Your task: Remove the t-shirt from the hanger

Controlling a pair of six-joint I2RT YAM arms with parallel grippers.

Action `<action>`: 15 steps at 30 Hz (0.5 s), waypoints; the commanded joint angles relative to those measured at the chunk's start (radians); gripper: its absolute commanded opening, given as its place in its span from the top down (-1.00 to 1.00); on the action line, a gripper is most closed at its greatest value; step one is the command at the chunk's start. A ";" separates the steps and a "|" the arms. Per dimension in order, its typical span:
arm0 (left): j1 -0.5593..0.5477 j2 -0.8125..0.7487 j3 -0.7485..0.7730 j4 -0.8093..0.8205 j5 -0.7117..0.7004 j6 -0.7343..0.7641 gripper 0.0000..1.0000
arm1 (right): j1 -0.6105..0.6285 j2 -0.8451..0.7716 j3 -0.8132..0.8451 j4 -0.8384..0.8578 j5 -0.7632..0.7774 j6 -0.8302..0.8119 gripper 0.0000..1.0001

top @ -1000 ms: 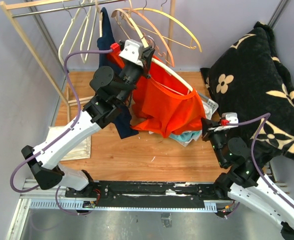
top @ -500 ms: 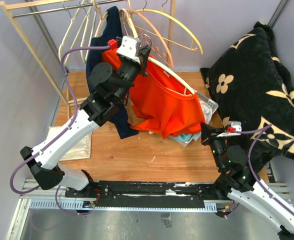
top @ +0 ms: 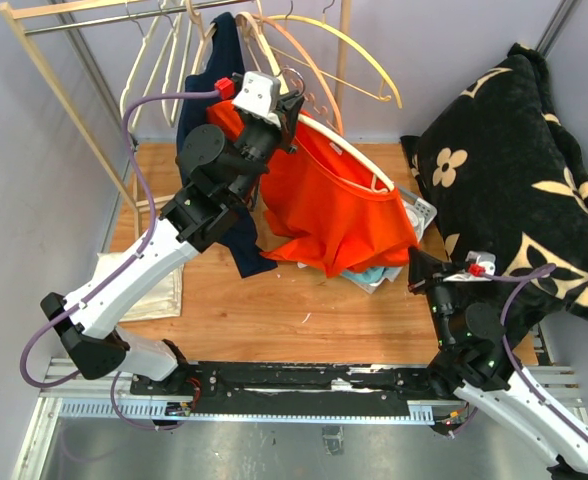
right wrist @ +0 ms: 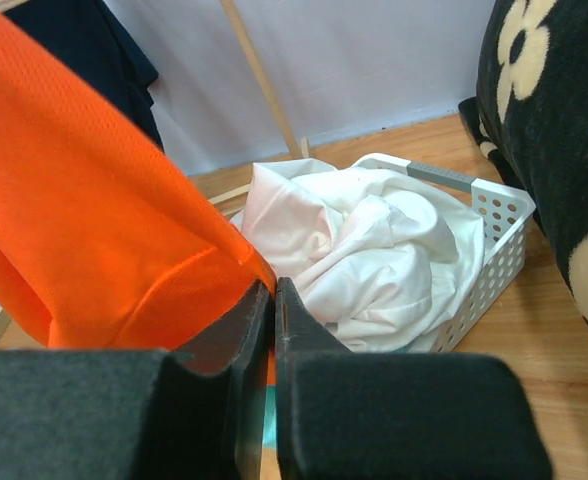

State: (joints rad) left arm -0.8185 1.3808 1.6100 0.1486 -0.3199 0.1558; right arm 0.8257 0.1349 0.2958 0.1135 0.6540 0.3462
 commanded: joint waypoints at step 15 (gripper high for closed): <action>0.024 -0.074 -0.063 0.165 0.153 -0.076 0.99 | 0.008 0.002 0.148 -0.057 -0.375 -0.320 -0.13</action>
State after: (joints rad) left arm -0.8005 1.3411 1.5566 0.2470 -0.2001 0.0975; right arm 0.8257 0.1669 0.4007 0.0536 0.3985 0.1081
